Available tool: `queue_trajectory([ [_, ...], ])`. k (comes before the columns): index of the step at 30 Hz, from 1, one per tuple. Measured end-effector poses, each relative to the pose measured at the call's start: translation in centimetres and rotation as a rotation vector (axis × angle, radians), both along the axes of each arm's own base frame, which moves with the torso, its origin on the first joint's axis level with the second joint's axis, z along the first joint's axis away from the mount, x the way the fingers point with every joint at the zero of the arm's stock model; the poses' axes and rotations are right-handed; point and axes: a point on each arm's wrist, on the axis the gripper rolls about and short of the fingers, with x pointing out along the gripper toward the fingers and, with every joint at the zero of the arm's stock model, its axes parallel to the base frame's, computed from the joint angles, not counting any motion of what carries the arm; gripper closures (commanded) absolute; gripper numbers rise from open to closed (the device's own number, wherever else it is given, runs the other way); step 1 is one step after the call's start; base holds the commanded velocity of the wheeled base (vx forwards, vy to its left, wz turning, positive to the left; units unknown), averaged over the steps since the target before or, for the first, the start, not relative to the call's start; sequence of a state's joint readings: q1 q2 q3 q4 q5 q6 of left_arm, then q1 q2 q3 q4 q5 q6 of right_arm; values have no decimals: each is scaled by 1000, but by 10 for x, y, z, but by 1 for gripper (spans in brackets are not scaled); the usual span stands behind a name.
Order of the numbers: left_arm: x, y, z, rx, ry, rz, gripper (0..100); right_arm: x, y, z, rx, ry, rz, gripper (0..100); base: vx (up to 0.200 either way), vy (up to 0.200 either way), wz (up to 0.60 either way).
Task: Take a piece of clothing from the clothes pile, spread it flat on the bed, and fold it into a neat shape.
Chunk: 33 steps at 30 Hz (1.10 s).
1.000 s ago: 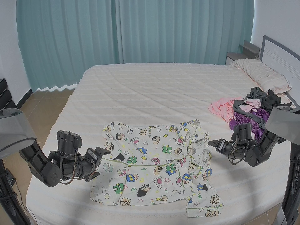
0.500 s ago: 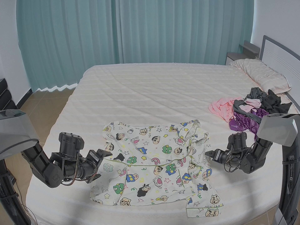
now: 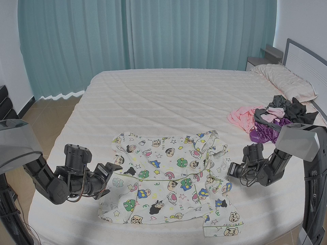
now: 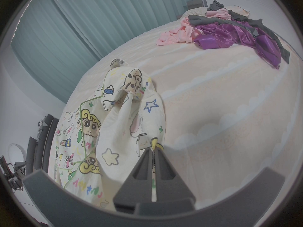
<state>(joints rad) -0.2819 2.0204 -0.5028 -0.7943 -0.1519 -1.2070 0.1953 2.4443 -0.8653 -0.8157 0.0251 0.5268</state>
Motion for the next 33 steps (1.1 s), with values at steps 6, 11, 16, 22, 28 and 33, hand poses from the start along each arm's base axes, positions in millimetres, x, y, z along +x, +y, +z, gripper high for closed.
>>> queue_trajectory([
  [6,0,0,0,0,0,0,0,1,-1,4,-46,-15,-29,100,0,0,0],
  [11,0,0,0,0,0,0,0,-6,-7,13,-51,-18,-42,100,0,0,0],
  [16,0,0,0,0,0,0,0,-13,-26,22,-86,-20,-53,100,0,0,0],
  [22,-1,0,-1,3,2,-3,0,-16,-56,25,-111,-14,-92,100,0,0,0],
  [28,-1,0,-1,5,4,-6,0,-18,-79,26,-113,-10,-122,100,0,0,0],
  [33,-2,-1,-1,7,5,-10,0,-14,-97,31,-151,-63,-135,100,0,0,0],
])
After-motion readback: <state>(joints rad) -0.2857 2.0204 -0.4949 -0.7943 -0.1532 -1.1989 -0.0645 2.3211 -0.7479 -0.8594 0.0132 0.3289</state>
